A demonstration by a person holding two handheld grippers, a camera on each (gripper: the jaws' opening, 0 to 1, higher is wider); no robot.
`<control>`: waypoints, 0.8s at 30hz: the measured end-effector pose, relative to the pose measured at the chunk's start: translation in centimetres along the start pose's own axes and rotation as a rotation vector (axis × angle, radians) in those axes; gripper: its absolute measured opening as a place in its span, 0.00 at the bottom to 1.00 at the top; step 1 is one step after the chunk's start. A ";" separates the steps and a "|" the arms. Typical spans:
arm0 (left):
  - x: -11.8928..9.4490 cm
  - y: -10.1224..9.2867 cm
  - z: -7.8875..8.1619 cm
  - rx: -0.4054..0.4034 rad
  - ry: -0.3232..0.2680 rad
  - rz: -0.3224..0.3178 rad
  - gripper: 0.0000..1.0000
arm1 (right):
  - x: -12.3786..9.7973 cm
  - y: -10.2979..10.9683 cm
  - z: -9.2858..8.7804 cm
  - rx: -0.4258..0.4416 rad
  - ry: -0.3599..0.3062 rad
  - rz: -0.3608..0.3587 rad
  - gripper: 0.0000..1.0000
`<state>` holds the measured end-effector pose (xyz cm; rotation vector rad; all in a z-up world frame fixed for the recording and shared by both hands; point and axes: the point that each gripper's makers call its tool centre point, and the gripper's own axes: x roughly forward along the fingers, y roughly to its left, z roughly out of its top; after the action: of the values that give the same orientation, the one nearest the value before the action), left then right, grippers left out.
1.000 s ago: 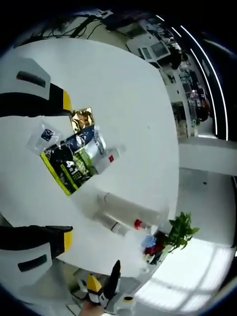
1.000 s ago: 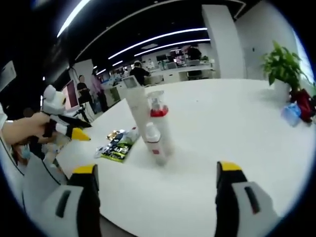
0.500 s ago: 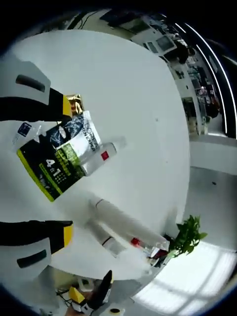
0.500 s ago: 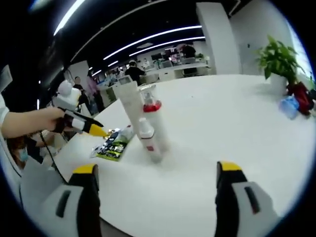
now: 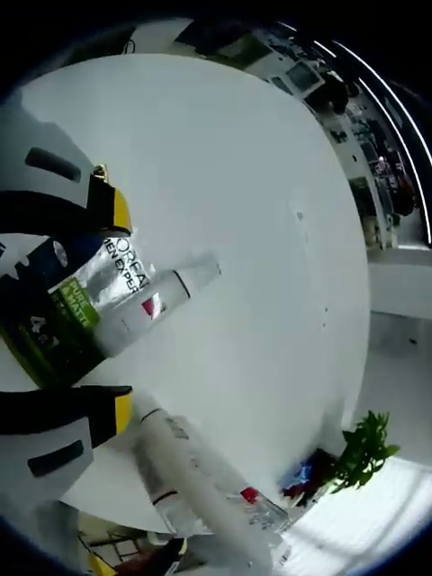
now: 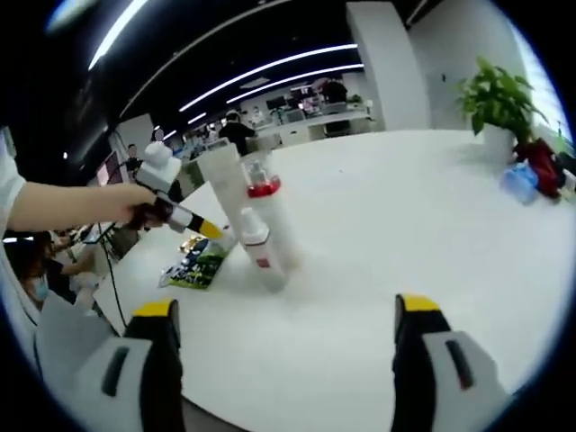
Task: Arrange the skincare products in the storage area until every visible bottle or jar stands upright without overlapping.
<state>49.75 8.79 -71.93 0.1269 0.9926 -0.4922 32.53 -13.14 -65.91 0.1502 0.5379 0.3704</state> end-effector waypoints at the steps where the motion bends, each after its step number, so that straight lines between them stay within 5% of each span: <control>1: 0.4 0.3 0.1 0.002 0.010 0.006 0.61 | 0.0 -0.1 -0.1 0.004 0.002 -0.002 0.99; 12: 2.4 1.3 1.2 -0.024 0.054 0.033 0.40 | -0.1 -0.3 -0.5 0.009 0.012 -0.012 0.99; 24: 4.1 1.1 1.2 -0.006 0.092 0.049 0.31 | 0.0 -0.3 -0.4 0.014 0.012 -0.016 0.98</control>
<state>53.02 8.02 -74.77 0.1690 1.0783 -0.4412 32.43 -13.45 -66.30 0.1574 0.5537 0.3525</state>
